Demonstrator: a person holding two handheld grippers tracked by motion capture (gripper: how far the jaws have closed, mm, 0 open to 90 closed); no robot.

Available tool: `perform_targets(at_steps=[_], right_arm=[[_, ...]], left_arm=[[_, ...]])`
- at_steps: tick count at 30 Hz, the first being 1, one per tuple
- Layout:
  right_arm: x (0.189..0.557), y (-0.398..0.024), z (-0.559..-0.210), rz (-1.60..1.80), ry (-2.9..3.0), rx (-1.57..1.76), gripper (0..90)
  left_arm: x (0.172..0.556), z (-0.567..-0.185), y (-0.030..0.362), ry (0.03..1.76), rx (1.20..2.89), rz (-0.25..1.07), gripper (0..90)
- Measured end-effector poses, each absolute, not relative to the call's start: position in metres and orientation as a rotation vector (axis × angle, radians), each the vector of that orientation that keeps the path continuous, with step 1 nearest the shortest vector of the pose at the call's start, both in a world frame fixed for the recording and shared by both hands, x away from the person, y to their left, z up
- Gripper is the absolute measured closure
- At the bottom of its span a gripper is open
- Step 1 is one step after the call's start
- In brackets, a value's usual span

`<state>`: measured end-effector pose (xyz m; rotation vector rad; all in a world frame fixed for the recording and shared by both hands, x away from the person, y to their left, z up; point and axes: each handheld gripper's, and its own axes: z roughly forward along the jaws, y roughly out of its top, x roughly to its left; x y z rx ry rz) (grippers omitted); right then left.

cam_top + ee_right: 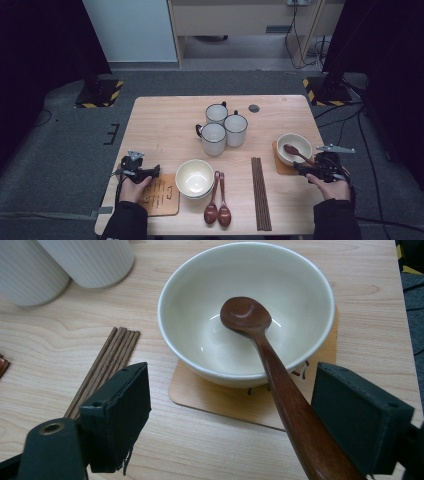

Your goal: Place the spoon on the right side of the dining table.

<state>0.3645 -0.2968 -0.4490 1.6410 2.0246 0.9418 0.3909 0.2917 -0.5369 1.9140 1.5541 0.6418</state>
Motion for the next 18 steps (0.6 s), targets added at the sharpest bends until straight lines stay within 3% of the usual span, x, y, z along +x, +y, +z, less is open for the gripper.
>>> perform_targets(at_steps=[18], right_arm=[[0.357, -0.284, -0.448, 0.996, 2.061, 1.634, 17.1]], left_arm=[[0.391, -0.537, 0.292, 1.554, 1.914, 0.642, 1.0]])
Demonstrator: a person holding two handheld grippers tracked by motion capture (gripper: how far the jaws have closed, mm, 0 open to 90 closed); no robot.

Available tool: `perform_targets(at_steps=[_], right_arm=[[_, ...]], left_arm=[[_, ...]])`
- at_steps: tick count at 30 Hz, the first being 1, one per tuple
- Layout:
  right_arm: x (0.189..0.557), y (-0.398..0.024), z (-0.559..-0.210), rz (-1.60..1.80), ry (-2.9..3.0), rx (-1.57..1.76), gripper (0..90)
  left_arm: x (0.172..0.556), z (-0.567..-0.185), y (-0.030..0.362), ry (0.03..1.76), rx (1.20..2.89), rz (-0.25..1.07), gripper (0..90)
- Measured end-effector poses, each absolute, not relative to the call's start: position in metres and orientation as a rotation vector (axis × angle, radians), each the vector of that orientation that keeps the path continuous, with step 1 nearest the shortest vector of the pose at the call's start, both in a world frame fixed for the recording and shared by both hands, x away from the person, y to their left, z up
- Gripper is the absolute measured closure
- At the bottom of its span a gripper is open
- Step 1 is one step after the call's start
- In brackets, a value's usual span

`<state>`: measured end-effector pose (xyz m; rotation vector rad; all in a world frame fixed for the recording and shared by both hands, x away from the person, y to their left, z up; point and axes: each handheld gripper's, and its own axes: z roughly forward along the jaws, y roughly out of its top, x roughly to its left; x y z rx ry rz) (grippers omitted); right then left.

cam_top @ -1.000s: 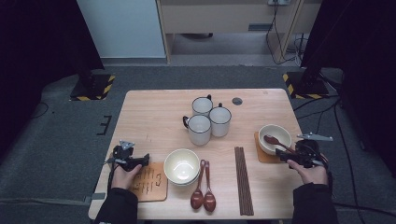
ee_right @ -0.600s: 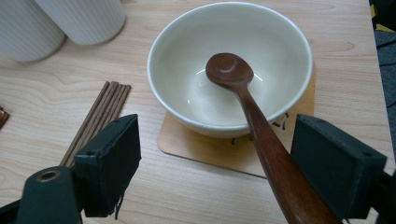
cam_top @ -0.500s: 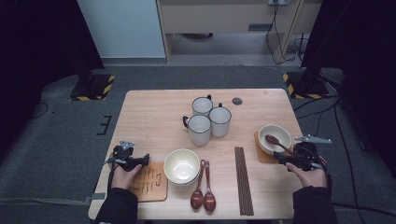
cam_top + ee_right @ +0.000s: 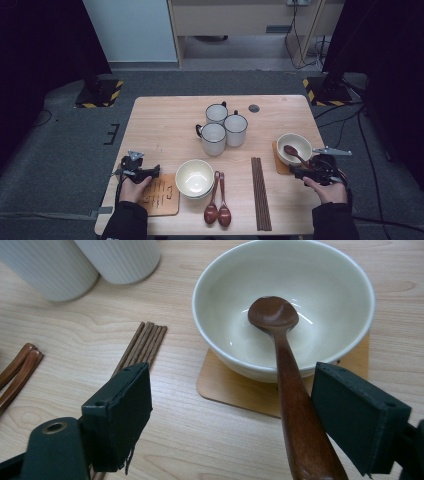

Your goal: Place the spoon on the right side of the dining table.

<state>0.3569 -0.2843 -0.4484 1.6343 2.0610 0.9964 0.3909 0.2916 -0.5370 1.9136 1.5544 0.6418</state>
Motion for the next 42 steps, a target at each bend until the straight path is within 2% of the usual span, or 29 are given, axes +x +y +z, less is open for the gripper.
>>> perform_targets(at_steps=[26, 42], right_arm=[[0.355, -0.274, -0.442, 1.049, 2.027, 1.581, 17.0], [0.348, -0.238, -0.437, 1.146, 2.042, 1.449, 20.2]], left_arm=[[0.391, -0.537, 0.292, 1.554, 1.914, 0.642, 1.0], [0.391, -0.537, 0.292, 1.554, 1.914, 0.641, 1.0]])
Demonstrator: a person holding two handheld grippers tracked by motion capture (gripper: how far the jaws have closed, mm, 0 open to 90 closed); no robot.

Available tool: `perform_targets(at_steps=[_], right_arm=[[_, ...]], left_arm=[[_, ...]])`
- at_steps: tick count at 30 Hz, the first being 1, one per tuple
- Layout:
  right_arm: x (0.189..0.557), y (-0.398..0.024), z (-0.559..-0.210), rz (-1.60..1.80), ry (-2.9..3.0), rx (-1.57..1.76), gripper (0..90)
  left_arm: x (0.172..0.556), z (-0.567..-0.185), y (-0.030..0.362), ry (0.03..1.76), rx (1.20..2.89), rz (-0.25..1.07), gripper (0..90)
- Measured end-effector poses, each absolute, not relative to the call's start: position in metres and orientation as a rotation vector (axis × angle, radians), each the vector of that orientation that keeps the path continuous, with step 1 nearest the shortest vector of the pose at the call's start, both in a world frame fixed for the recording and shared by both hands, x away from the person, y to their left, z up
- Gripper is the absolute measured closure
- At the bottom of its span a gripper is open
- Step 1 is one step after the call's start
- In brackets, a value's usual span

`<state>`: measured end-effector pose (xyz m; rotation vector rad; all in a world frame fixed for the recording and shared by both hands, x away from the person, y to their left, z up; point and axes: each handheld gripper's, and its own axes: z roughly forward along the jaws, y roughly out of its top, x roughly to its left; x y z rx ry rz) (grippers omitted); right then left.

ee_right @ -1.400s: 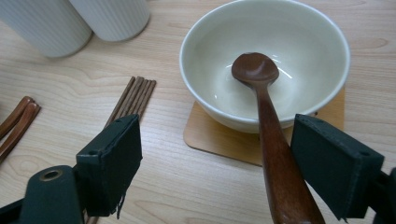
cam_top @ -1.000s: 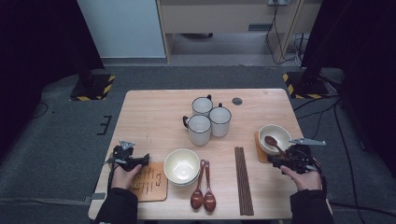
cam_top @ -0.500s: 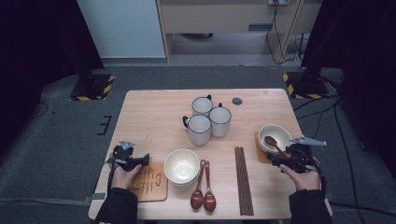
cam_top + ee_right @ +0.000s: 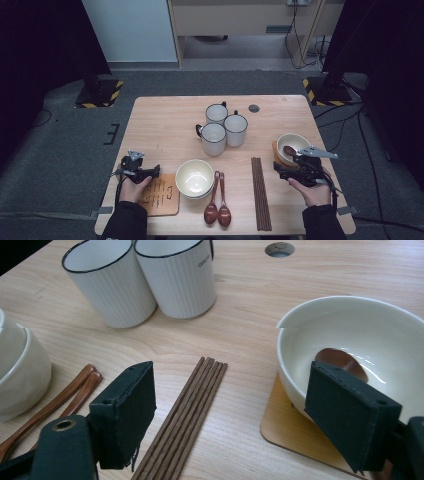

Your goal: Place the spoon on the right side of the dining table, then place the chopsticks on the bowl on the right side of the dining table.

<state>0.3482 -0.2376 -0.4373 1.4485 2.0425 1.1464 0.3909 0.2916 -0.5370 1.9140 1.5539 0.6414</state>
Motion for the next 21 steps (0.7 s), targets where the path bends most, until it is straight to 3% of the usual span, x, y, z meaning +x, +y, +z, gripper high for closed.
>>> perform_targets(at_steps=[21], right_arm=[[0.341, -0.217, -0.457, 1.099, 2.108, 1.401, 24.6]], left_arm=[[0.391, -0.537, 0.292, 1.554, 1.914, 0.641, 0.9]])
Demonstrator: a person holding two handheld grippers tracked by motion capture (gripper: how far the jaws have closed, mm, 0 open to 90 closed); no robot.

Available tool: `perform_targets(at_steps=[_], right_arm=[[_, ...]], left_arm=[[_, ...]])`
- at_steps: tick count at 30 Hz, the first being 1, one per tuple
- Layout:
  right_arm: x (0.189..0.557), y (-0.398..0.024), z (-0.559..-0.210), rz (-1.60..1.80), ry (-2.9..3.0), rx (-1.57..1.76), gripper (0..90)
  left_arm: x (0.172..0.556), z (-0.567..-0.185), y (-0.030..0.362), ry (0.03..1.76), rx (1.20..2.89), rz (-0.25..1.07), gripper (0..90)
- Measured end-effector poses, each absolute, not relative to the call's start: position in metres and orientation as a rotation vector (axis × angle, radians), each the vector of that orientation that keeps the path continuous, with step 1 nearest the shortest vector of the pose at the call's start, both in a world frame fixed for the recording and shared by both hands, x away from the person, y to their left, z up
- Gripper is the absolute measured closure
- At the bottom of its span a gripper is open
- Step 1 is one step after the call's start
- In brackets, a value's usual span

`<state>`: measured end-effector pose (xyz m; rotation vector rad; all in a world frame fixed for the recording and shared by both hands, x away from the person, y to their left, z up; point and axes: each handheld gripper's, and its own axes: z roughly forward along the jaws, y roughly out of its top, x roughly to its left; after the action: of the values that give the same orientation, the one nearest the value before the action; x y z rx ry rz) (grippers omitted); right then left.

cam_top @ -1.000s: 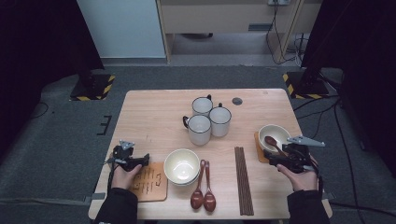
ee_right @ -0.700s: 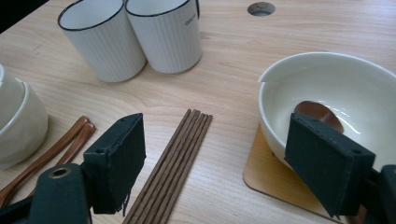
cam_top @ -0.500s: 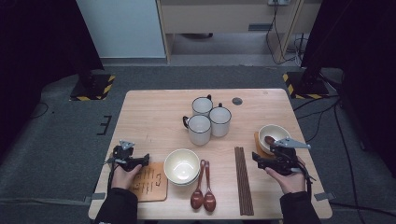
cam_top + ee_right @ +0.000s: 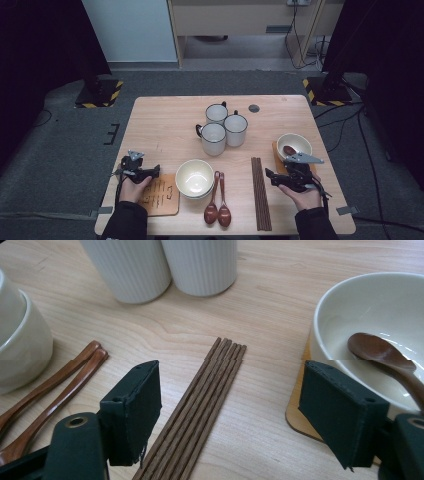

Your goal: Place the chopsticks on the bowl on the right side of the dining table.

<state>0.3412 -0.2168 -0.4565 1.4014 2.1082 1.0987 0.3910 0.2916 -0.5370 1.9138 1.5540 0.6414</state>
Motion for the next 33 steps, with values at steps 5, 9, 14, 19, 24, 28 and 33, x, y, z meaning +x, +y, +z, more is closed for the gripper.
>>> perform_targets(at_steps=[5, 9, 14, 19, 24, 28, 33], right_arm=[[0.337, -0.211, -0.462, 1.081, 2.125, 1.380, 25.8], [0.335, -0.209, -0.468, 1.064, 2.137, 1.376, 26.8], [0.333, -0.209, -0.474, 1.042, 2.148, 1.380, 28.1], [0.330, -0.209, -0.481, 1.016, 2.165, 1.385, 30.4], [0.329, -0.208, -0.487, 1.001, 2.175, 1.376, 32.4], [0.329, -0.205, -0.491, 0.987, 2.188, 1.383, 33.5], [0.330, -0.203, -0.496, 0.961, 2.207, 1.375, 34.3]], left_arm=[[0.391, -0.537, 0.292, 1.554, 1.914, 0.641, 0.9], [0.391, -0.537, 0.292, 1.554, 1.914, 0.641, 0.9], [0.391, -0.537, 0.292, 1.554, 1.914, 0.641, 0.9], [0.391, -0.537, 0.292, 1.554, 1.914, 0.641, 0.9], [0.391, -0.537, 0.292, 1.554, 1.914, 0.641, 0.9], [0.391, -0.537, 0.292, 1.554, 1.914, 0.641, 0.9], [0.391, -0.537, 0.292, 1.554, 1.914, 0.641, 0.9]])
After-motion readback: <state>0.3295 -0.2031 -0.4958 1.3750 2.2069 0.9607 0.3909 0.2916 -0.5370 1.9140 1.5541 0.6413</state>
